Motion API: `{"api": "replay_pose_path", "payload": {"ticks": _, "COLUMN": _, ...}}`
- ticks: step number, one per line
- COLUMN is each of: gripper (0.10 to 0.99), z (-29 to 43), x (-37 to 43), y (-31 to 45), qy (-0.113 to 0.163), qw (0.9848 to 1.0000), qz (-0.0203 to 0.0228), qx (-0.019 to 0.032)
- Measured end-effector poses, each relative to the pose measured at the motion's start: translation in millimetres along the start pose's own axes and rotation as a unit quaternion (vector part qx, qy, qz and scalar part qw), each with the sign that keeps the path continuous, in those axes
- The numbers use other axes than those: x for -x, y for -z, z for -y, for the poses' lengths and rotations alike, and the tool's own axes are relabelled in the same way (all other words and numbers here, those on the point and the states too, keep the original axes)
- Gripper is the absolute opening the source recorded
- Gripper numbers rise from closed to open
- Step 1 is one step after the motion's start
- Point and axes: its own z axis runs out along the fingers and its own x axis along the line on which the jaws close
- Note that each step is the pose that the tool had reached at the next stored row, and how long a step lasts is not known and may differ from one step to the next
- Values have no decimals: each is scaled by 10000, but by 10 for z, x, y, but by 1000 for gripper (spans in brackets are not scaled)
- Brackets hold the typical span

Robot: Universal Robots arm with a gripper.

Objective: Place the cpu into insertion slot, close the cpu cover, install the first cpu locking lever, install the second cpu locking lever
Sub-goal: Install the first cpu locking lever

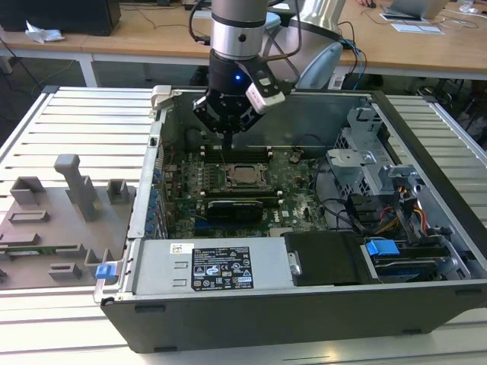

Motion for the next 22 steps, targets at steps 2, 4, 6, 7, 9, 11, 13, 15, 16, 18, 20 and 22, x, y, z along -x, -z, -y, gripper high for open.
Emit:
{"api": "replay_pose_path", "payload": {"ticks": 2, "gripper": 106, "z": -2, "x": -22, "y": -1, "qy": 0, "qw": 10000, "qz": 0, "qx": 0}}
{"api": "replay_pose_path", "payload": {"ticks": 4, "gripper": 106, "z": -4, "x": -38, "y": -2, "qy": 0, "qw": 10000, "qz": 0, "qx": 0}}
{"api": "replay_pose_path", "payload": {"ticks": 6, "gripper": 106, "z": -15, "x": -66, "y": -2, "qy": 0, "qw": 10000, "qz": 0, "qx": -1}}
{"api": "replay_pose_path", "payload": {"ticks": 7, "gripper": 106, "z": -27, "x": -75, "y": -3, "qy": 0, "qw": 10000, "qz": 0, "qx": 0}}
{"api": "replay_pose_path", "payload": {"ticks": 9, "gripper": 106, "z": -37, "x": -87, "y": -2, "qy": 0, "qw": 10000, "qz": -1, "qx": -1}}
{"api": "replay_pose_path", "payload": {"ticks": 11, "gripper": 106, "z": -49, "x": -101, "y": -3, "qy": 0, "qw": 10000, "qz": 0, "qx": 0}}
{"api": "replay_pose_path", "payload": {"ticks": 13, "gripper": 106, "z": -63, "x": -109, "y": -4, "qy": 0, "qw": 10000, "qz": 1, "qx": 0}}
{"api": "replay_pose_path", "payload": {"ticks": 15, "gripper": 106, "z": -94, "x": -112, "y": -3, "qy": 0, "qw": 10000, "qz": 0, "qx": 0}}
{"api": "replay_pose_path", "payload": {"ticks": 16, "gripper": 106, "z": -111, "x": -112, "y": -3, "qy": 0, "qw": 10000, "qz": 0, "qx": 0}}
{"api": "replay_pose_path", "payload": {"ticks": 18, "gripper": 106, "z": -153, "x": -120, "y": -5, "qy": 0, "qw": 10000, "qz": 1, "qx": 0}}
{"api": "replay_pose_path", "payload": {"ticks": 20, "gripper": 106, "z": -180, "x": -160, "y": -8, "qy": 0, "qw": 10000, "qz": 0, "qx": 0}}
{"api": "replay_pose_path", "payload": {"ticks": 22, "gripper": 106, "z": -200, "x": -219, "y": -12, "qy": 0, "qw": 10000, "qz": 1, "qx": 0}}
